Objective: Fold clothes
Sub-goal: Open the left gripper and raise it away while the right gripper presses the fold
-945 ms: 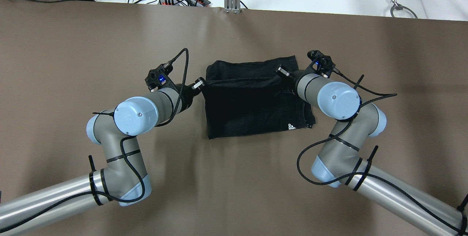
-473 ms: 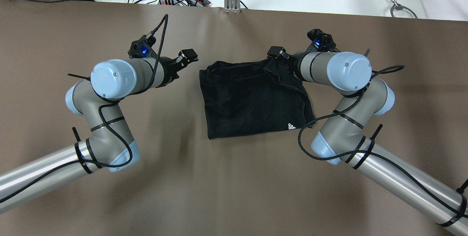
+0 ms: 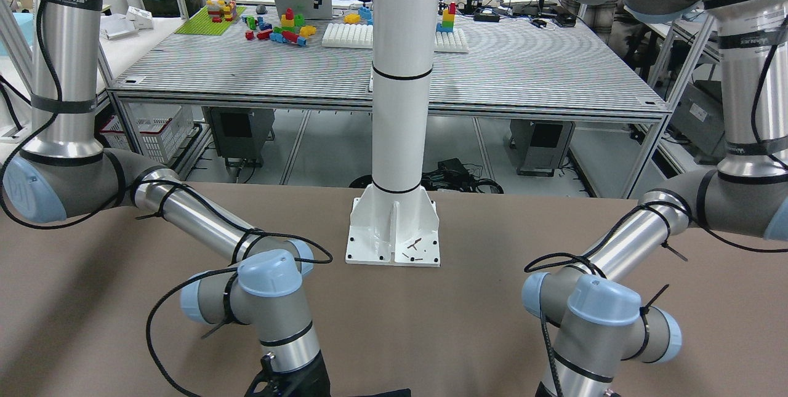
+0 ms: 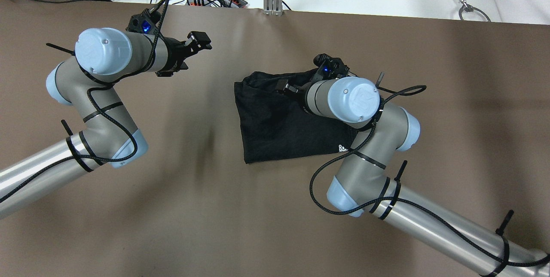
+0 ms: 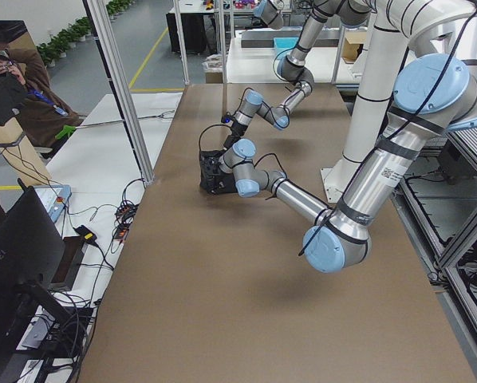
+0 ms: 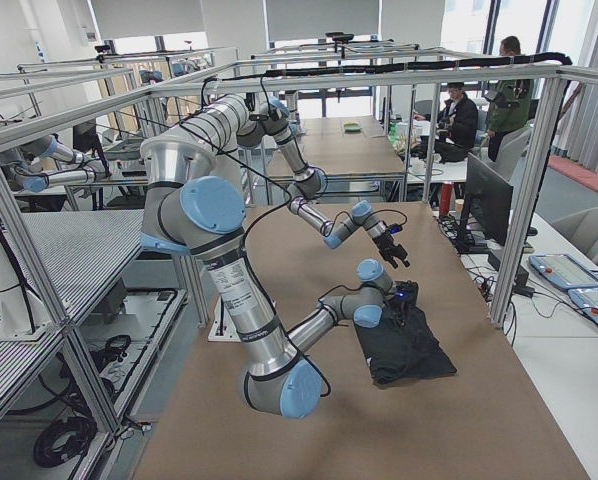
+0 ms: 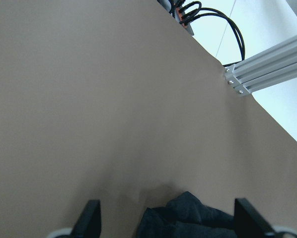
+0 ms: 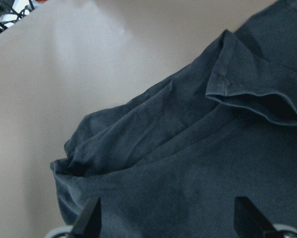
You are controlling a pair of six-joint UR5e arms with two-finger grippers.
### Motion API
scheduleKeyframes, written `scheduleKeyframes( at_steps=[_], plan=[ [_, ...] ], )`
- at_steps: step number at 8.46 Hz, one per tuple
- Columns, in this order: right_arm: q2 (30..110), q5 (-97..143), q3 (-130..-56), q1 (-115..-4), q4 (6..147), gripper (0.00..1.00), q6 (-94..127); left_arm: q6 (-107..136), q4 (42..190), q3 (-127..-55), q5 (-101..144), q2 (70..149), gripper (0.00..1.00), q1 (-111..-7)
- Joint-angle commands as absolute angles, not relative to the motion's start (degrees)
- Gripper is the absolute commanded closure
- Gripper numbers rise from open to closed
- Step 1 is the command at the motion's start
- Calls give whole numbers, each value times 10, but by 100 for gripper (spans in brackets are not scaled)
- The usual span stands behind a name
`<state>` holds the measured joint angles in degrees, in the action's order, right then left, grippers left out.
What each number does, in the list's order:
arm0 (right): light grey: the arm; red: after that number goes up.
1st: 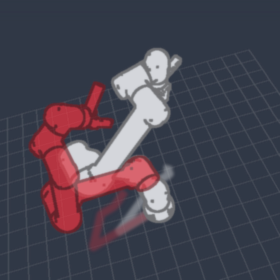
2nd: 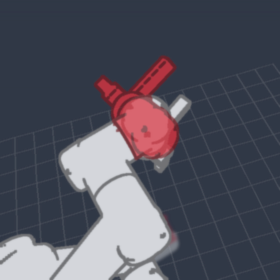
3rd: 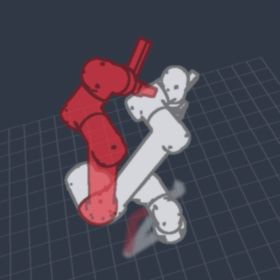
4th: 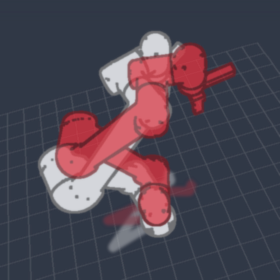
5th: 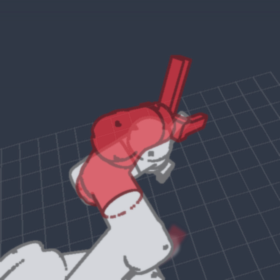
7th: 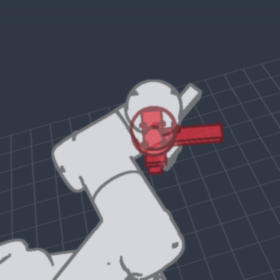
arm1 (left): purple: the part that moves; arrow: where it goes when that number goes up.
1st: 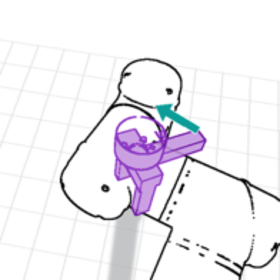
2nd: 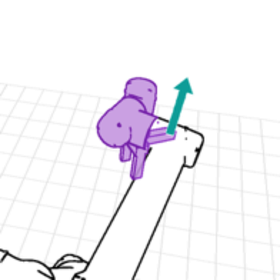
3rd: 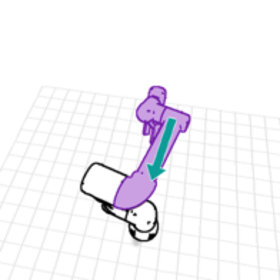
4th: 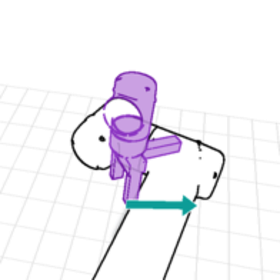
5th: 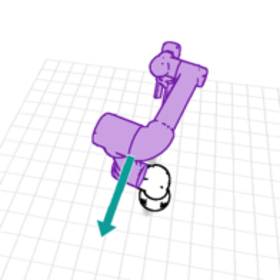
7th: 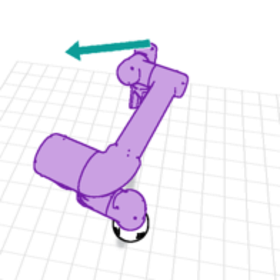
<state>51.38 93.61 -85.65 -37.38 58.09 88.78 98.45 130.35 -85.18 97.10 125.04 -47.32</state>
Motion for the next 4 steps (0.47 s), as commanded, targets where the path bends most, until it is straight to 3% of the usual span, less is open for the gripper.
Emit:
scheduleKeyframes(
  at_steps=[1,4],
  plan=[
    [496,886,-837,-341,643,6,781,962,1302,-852,994,1249,6,-497],
    [469,877,-748,-380,649,6,696,940,1302,-853,1001,1248,6,-500]
  ],
)
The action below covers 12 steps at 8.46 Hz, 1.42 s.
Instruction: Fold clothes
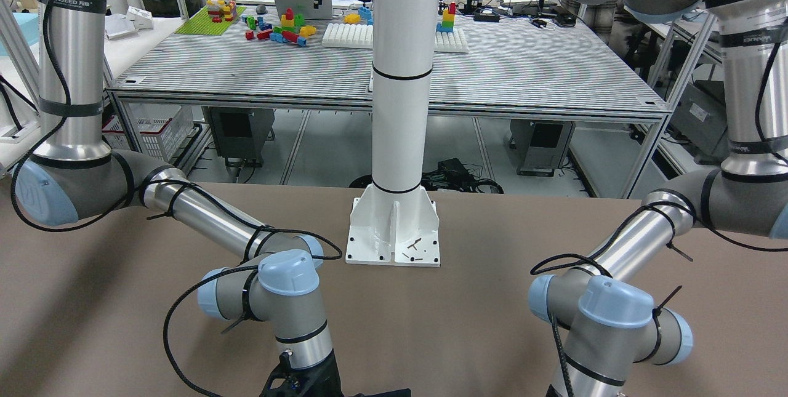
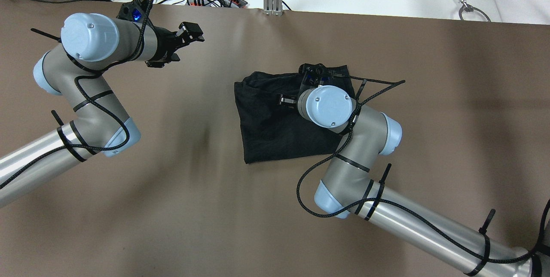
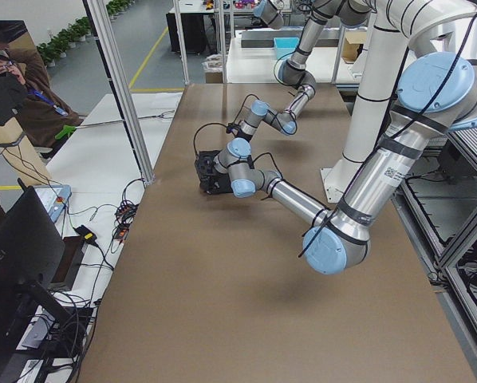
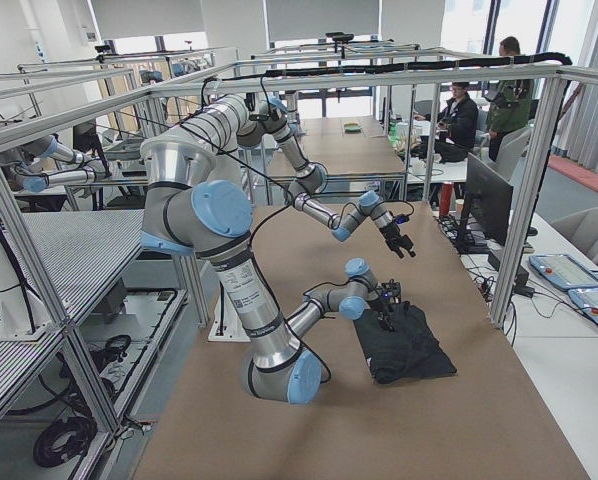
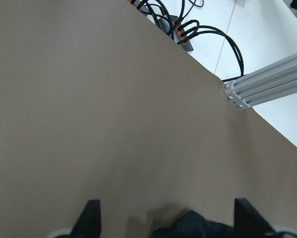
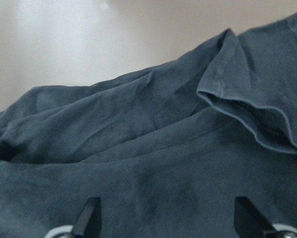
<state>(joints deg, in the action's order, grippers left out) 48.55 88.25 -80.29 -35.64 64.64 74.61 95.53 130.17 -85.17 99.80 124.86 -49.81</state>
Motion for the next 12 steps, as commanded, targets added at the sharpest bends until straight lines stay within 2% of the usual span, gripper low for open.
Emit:
scheduleKeyframes(
  at_steps=[1,5,8,10,12],
  plan=[
    [456,876,-714,-393,644,6,684,939,1302,-853,1001,1248,6,-500],
    [436,883,-597,-503,614,6,587,938,1305,-820,1002,1259,6,-503],
    [437,936,-596,-570,614,6,512,919,1306,-809,1001,1267,6,-511],
    [439,988,-597,-618,622,6,395,866,1267,-808,1006,1271,6,-560],
    [474,1010,-605,-670,656,5,218,557,1162,-803,1070,1271,6,-649]
  ],
)
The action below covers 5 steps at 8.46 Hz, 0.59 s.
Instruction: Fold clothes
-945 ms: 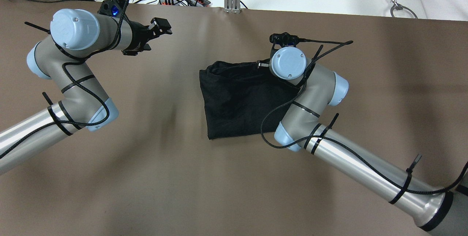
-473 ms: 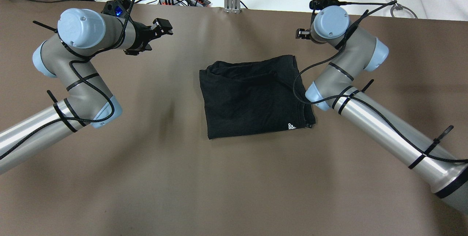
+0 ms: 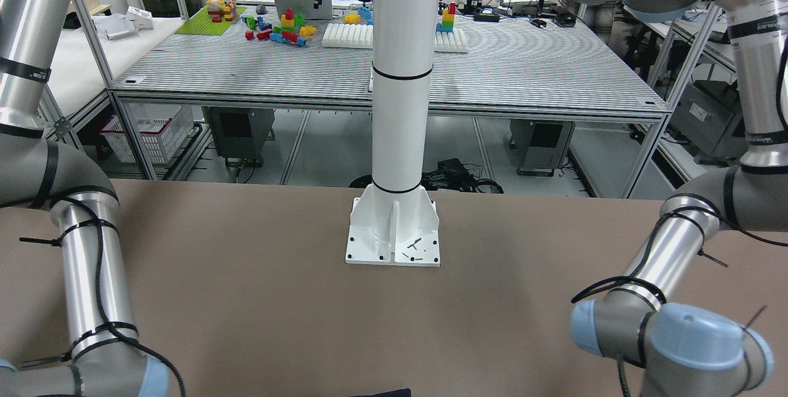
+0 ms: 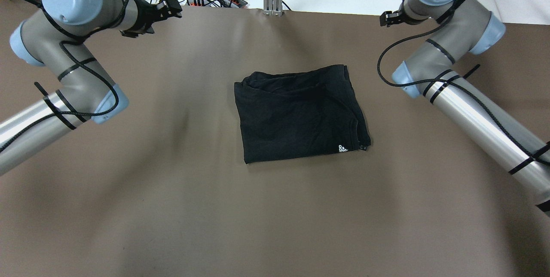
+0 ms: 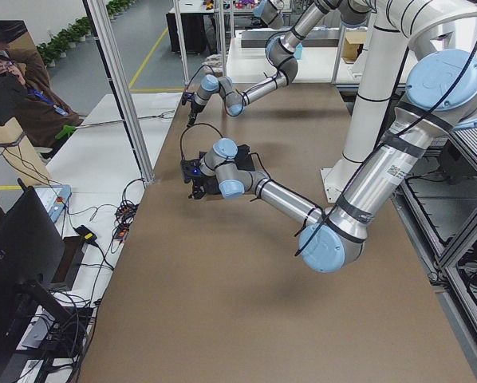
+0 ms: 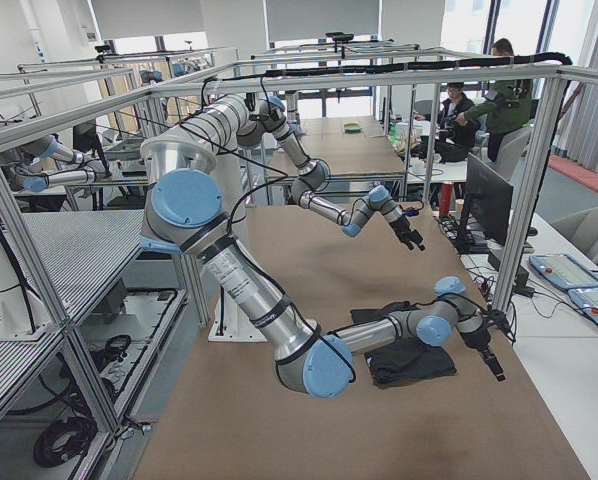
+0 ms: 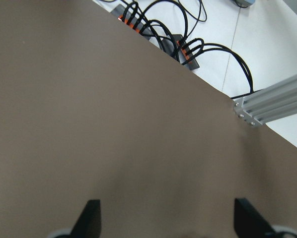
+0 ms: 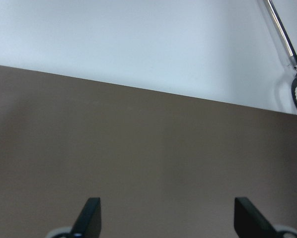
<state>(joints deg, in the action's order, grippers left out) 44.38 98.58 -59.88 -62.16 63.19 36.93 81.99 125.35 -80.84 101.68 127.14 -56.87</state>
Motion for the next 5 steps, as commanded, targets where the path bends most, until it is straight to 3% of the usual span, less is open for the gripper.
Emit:
scheduleKeyframes(
  at_steps=[1,5],
  plan=[
    [513,1006,-610,-690,650,5,167,424,1118,-801,1072,1266,6,-683],
    [606,1005,-638,-809,652,5,-51,280,1114,-764,1048,1230,6,-760]
  ],
)
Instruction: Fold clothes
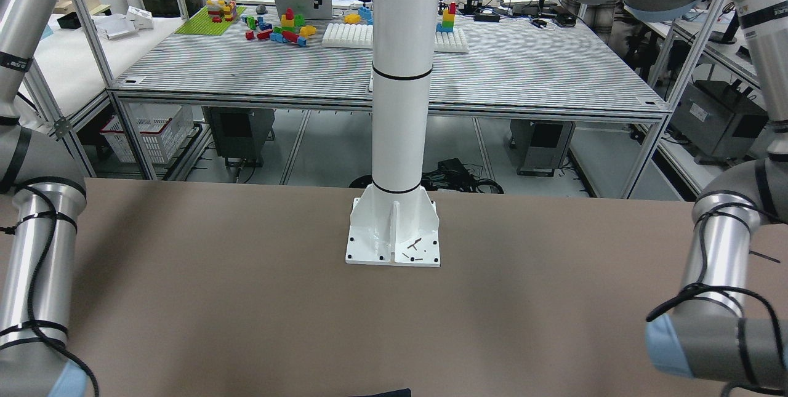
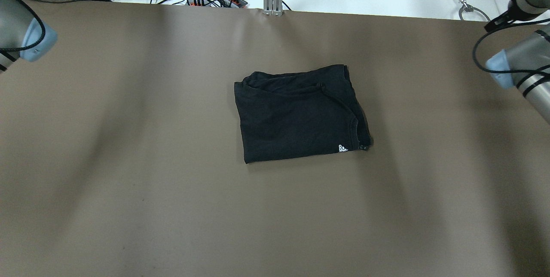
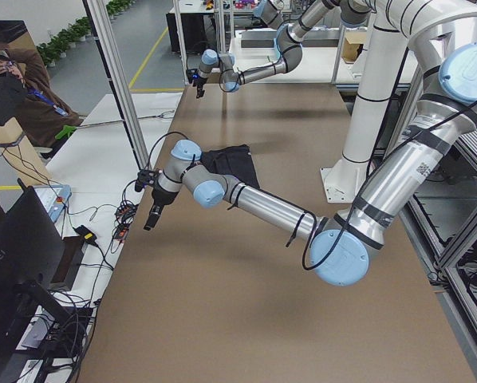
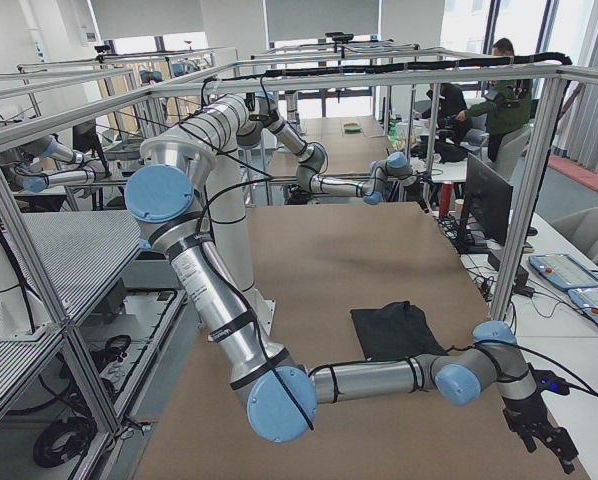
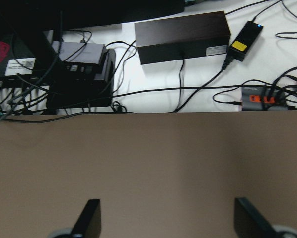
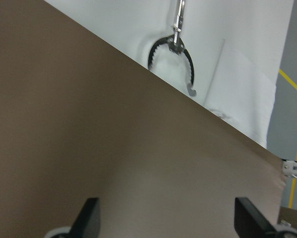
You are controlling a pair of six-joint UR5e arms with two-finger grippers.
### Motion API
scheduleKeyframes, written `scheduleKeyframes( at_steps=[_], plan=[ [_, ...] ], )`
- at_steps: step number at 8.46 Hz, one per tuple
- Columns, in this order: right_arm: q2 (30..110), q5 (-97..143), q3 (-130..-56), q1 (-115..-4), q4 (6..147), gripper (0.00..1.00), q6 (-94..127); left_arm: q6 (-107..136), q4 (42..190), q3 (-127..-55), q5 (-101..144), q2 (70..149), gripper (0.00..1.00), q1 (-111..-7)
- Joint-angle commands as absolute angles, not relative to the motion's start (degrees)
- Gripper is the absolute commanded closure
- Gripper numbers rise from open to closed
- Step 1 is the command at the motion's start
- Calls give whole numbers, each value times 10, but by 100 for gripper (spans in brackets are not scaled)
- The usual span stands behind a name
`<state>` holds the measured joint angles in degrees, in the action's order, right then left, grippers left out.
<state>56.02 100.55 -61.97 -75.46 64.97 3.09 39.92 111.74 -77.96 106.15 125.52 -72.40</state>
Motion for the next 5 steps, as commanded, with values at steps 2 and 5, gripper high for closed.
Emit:
scheduleKeyframes(
  at_steps=[2,5],
  plan=[
    [655,1015,-668,-885,648,6,-166,103,1120,-770,1040,1187,6,-806],
    [697,1101,-711,-888,654,6,-166,75,1183,-770,968,1135,6,-809]
  ],
)
